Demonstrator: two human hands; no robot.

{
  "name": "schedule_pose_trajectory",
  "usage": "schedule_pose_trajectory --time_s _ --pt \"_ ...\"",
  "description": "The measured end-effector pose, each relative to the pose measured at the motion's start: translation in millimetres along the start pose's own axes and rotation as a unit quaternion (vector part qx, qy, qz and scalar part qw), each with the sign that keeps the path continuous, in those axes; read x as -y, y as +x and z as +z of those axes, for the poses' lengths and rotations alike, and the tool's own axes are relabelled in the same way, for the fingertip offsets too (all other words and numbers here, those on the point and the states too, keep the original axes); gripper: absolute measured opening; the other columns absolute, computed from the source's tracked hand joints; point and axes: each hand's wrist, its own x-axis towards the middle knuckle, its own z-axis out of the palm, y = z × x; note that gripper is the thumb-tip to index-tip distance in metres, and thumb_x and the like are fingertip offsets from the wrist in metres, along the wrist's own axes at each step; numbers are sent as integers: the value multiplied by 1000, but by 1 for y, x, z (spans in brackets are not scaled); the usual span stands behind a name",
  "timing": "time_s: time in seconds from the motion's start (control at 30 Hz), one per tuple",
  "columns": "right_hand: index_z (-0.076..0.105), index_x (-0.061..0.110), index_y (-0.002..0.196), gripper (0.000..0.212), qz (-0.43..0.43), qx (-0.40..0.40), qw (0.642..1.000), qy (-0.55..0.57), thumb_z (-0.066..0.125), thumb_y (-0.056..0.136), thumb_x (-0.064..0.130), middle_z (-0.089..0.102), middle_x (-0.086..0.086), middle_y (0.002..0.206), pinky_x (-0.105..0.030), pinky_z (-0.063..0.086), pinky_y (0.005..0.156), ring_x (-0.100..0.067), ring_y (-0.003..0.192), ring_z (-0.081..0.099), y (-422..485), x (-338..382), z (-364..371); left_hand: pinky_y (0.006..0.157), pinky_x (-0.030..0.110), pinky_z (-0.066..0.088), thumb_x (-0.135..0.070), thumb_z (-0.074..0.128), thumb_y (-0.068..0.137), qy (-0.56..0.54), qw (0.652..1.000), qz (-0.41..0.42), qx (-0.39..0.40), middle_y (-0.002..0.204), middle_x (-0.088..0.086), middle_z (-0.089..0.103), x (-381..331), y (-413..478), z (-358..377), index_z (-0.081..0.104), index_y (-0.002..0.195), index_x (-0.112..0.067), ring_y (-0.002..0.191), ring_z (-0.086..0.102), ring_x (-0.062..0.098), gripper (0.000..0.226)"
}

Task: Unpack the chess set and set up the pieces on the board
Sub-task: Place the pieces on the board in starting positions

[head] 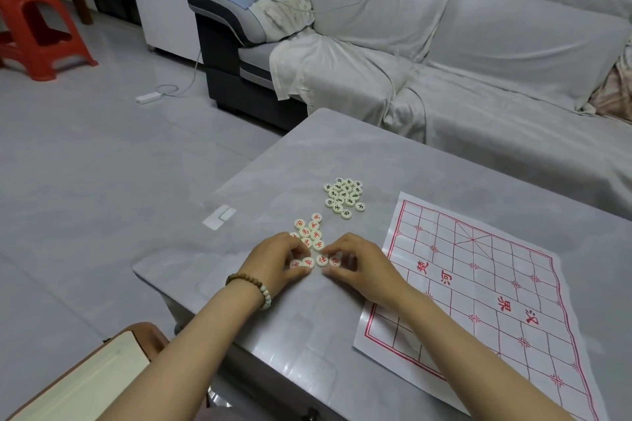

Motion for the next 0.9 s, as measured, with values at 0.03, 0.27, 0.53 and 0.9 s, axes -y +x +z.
schedule_pose_trajectory --time_s 0.03,0.27,0.53,0.9 --pt "69 24 109 28 -2 -1 1000 -7 72 82 30 56 11 95 -14 40 70 -1 76 50 1 1 1 62 9 32 -30 70 79 1 1000 1 -1 75 -17 45 0 0 -1 66 96 -22 72 47 4 20" --pt "68 23 105 22 -2 -4 999 -40 67 85 32 54 10 90 -26 45 73 -8 77 51 -3 6 0 66 14 36 -32 71 79 14 1000 4 10 80 -14 51 -8 1 0 66 95 -23 74 50 6 19" --pt "68 26 96 14 79 -159 983 42 70 82 25 61 12 87 -14 45 67 -3 74 55 -70 -17 -69 68 11 42 -31 68 82 -62 994 90 9 89 -8 58 -75 18 24 66 101 -22 72 50 1 21" --pt "61 36 97 16 200 -94 974 -54 69 83 30 59 14 93 -15 45 73 -3 83 54 -148 -67 -94 82 18 45 -27 66 84 -9 983 97 154 110 -1 63 -152 39 94 63 113 -18 89 54 8 31"
